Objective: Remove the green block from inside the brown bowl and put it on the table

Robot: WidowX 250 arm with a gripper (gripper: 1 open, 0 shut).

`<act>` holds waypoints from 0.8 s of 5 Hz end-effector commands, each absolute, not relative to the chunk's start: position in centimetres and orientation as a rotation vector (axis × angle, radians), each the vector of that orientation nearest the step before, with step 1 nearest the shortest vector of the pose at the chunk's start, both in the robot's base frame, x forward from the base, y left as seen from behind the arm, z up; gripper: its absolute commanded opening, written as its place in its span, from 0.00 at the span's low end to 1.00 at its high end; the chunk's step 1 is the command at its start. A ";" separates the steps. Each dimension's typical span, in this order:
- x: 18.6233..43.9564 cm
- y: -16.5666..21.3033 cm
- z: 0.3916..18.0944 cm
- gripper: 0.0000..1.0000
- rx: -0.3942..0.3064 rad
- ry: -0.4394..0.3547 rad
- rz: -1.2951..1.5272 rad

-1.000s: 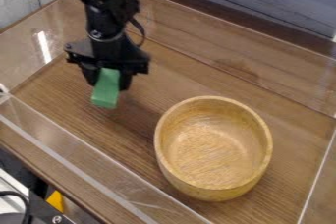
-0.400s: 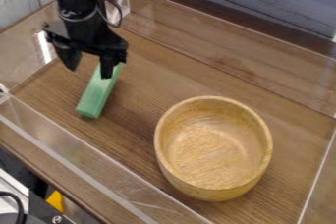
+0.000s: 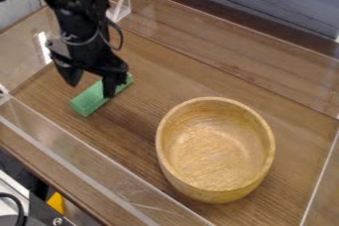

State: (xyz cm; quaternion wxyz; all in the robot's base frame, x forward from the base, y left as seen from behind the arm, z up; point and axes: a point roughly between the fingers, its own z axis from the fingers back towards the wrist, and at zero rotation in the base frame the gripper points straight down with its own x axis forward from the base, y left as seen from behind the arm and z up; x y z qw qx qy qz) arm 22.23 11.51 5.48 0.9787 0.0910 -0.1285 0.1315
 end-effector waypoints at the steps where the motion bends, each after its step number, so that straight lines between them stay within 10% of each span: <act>1: 22.4 11.8 4.6 1.00 0.195 -0.273 0.248; 2: 22.9 12.0 4.5 0.00 0.191 -0.263 0.262; 4: 23.2 10.2 5.7 0.00 0.162 -0.249 0.214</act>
